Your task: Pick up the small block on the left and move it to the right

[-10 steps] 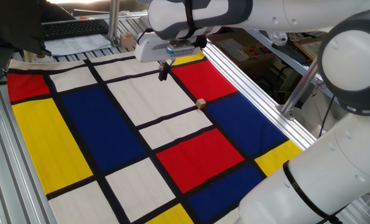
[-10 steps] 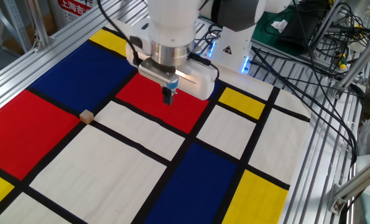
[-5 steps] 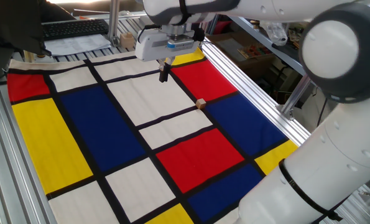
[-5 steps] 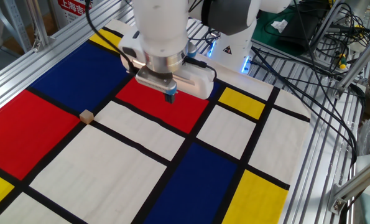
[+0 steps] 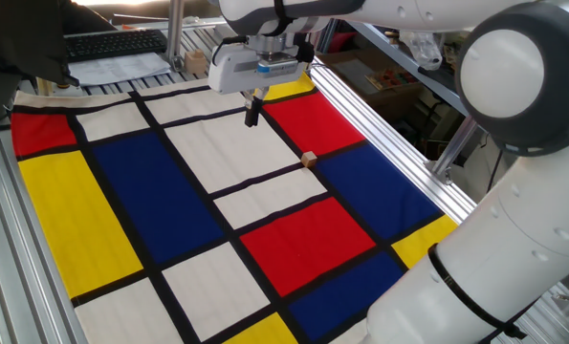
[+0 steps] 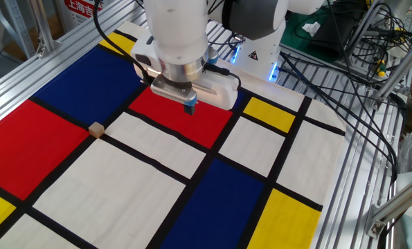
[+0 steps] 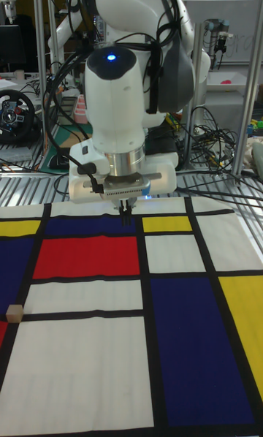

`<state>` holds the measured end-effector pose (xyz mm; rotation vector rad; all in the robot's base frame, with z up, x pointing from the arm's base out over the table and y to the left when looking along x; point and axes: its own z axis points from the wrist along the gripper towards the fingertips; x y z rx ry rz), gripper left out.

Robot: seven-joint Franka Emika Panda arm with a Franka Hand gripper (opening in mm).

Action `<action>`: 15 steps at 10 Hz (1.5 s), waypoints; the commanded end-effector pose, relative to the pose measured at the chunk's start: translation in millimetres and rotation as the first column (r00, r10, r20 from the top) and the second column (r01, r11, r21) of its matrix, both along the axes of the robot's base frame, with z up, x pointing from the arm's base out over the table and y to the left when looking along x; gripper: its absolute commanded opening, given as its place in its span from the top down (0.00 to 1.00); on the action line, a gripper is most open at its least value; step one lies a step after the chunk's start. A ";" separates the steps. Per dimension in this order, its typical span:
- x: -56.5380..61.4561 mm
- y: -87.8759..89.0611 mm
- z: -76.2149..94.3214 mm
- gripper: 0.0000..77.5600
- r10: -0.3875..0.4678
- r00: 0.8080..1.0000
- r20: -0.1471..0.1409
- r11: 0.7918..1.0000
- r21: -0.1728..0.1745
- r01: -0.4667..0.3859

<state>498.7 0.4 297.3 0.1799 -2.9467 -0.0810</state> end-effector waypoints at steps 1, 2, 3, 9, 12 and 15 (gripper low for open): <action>0.6 0.0 1.2 1.00 -0.003 1.000 0.000 1.000 0.001 0.003; 0.6 0.0 1.2 1.00 -0.004 1.000 0.000 1.000 0.001 0.004; 0.6 0.0 1.1 1.00 -0.003 1.000 0.000 1.000 0.001 0.003; 2.5 -1.9 -5.1 1.00 -0.018 1.000 0.015 1.000 -0.005 0.018; 13.1 -27.3 -16.8 1.00 0.019 1.000 0.021 1.000 0.016 -0.020; 22.1 -67.8 -24.4 1.00 0.031 0.999 0.039 0.999 -0.016 -0.030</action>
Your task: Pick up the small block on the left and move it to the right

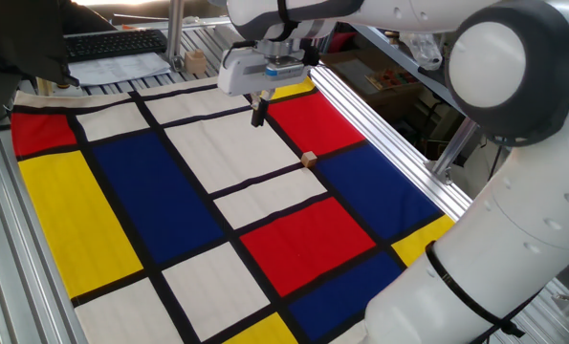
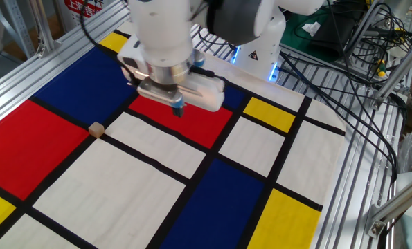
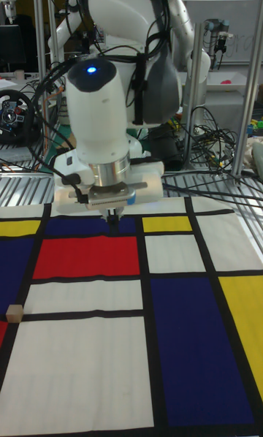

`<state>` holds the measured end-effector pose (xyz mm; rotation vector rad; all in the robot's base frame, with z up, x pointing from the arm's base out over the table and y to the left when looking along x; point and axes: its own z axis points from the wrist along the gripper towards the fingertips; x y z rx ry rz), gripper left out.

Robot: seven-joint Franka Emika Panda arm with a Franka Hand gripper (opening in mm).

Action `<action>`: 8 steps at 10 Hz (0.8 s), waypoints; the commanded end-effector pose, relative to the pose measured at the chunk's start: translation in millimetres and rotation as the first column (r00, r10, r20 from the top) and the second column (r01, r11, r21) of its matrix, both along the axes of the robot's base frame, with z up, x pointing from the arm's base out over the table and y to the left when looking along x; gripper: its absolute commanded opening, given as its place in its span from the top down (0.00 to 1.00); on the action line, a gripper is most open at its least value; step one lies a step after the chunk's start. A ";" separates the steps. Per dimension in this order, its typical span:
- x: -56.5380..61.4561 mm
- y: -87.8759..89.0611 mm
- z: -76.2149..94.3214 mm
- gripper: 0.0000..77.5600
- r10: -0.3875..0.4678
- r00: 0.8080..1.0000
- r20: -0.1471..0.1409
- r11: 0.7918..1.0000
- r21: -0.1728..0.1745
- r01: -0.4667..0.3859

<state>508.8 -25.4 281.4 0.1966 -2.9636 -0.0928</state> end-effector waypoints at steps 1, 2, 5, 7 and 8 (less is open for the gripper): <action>12.3 -45.3 -7.9 1.00 0.024 1.000 0.020 0.999 -0.037 -0.023; 13.5 -65.7 -5.7 1.00 0.031 0.999 0.015 0.998 -0.057 -0.030; 12.5 -103.8 -14.1 1.00 0.035 0.999 0.015 0.999 -0.025 -0.035; 11.3 -112.5 -15.2 1.00 0.028 0.999 0.018 0.999 -0.027 -0.027; 8.9 -124.6 -13.9 1.00 0.054 0.998 0.014 0.998 -0.023 -0.054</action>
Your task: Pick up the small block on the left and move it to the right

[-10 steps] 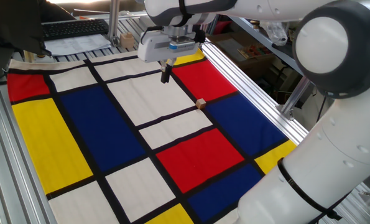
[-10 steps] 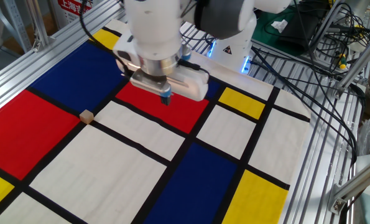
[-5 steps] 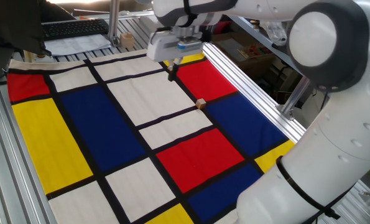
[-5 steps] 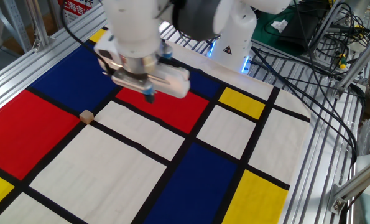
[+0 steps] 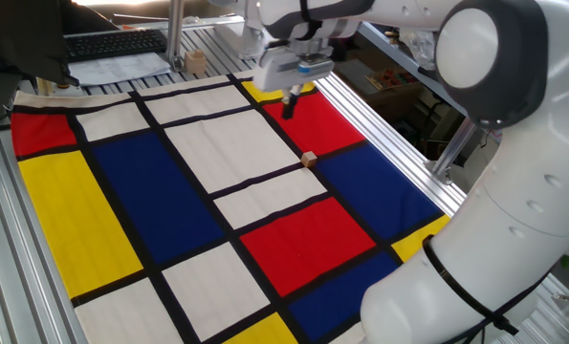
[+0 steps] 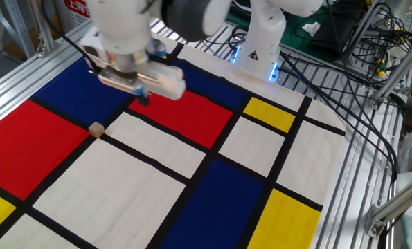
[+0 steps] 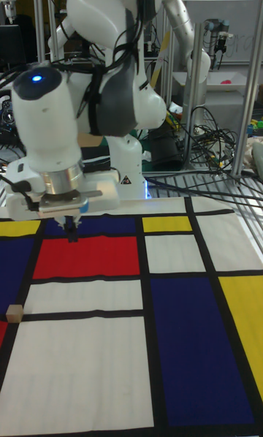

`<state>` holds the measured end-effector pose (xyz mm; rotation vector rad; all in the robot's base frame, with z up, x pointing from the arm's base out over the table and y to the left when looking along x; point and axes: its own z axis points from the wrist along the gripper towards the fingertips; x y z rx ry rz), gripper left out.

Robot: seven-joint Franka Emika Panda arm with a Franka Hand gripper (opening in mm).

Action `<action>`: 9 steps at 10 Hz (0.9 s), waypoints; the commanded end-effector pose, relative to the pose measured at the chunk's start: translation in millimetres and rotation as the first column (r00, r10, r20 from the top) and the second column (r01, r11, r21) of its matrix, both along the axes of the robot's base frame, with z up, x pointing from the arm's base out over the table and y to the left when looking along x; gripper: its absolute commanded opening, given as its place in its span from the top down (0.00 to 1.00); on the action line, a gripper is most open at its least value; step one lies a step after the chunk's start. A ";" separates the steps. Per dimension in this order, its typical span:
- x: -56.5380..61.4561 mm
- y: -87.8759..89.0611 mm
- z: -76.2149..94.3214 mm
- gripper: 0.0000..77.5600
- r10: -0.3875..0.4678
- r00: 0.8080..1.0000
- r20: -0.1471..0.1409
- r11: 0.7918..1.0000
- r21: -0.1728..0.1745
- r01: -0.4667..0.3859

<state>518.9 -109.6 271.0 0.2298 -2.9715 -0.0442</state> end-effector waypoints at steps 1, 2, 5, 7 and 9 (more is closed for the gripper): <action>-3.6 -51.2 -3.0 1.00 0.039 0.999 0.002 0.999 0.009 -0.039; -6.5 -62.4 -3.9 1.00 0.040 0.999 0.010 0.999 0.002 -0.040; -9.7 -70.7 -6.2 1.00 0.030 0.999 0.021 1.000 -0.004 -0.030; -10.0 -68.6 -7.0 1.00 0.037 0.999 0.020 0.999 -0.020 -0.037; -13.6 -57.5 -13.5 1.00 0.014 1.000 0.020 0.999 -0.031 -0.013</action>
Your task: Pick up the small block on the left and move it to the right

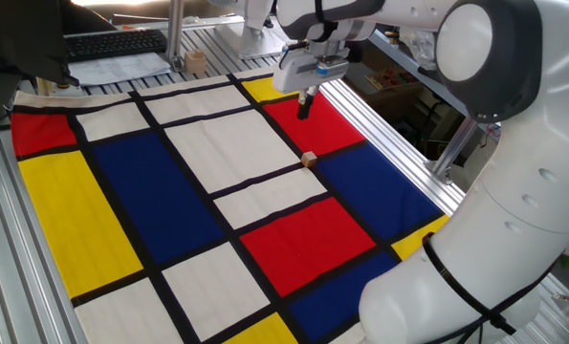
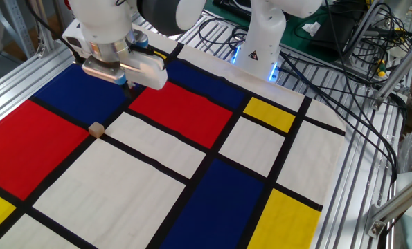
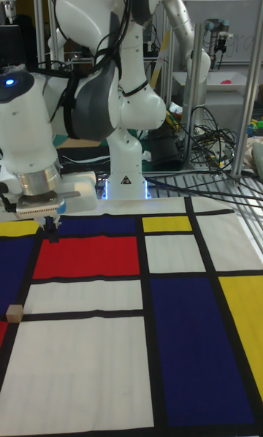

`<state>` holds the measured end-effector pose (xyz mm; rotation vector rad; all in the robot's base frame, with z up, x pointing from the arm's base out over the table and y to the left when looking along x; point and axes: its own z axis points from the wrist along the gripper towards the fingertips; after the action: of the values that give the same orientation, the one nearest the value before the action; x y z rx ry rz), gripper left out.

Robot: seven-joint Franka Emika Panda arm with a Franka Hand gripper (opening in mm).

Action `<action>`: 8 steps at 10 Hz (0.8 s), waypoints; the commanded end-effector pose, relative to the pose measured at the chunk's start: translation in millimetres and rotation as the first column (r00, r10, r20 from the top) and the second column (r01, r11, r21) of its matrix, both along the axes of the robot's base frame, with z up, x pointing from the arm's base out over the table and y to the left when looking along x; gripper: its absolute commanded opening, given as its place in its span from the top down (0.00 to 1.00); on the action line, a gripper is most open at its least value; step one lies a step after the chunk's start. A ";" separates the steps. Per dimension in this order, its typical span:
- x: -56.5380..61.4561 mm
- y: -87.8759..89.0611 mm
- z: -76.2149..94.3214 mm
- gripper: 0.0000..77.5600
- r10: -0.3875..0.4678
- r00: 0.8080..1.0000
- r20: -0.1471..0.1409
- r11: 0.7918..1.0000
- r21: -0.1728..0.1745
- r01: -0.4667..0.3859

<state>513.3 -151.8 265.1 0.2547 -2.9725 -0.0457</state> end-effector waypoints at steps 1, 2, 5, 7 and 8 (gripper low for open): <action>-16.5 -3.6 -18.7 1.00 -0.022 0.999 0.023 0.998 -0.059 0.023; -25.0 5.9 -28.0 1.00 -0.037 0.998 0.044 0.997 -0.063 0.039; -30.6 15.9 -32.4 1.00 -0.014 1.000 0.020 0.999 -0.051 0.015; -30.7 16.1 -32.4 1.00 -0.041 0.999 0.016 0.998 -0.053 0.042; -30.7 16.1 -32.4 1.00 -0.047 0.999 0.004 0.997 -0.057 0.048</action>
<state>481.9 -135.4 231.6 0.1817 -2.9782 0.0287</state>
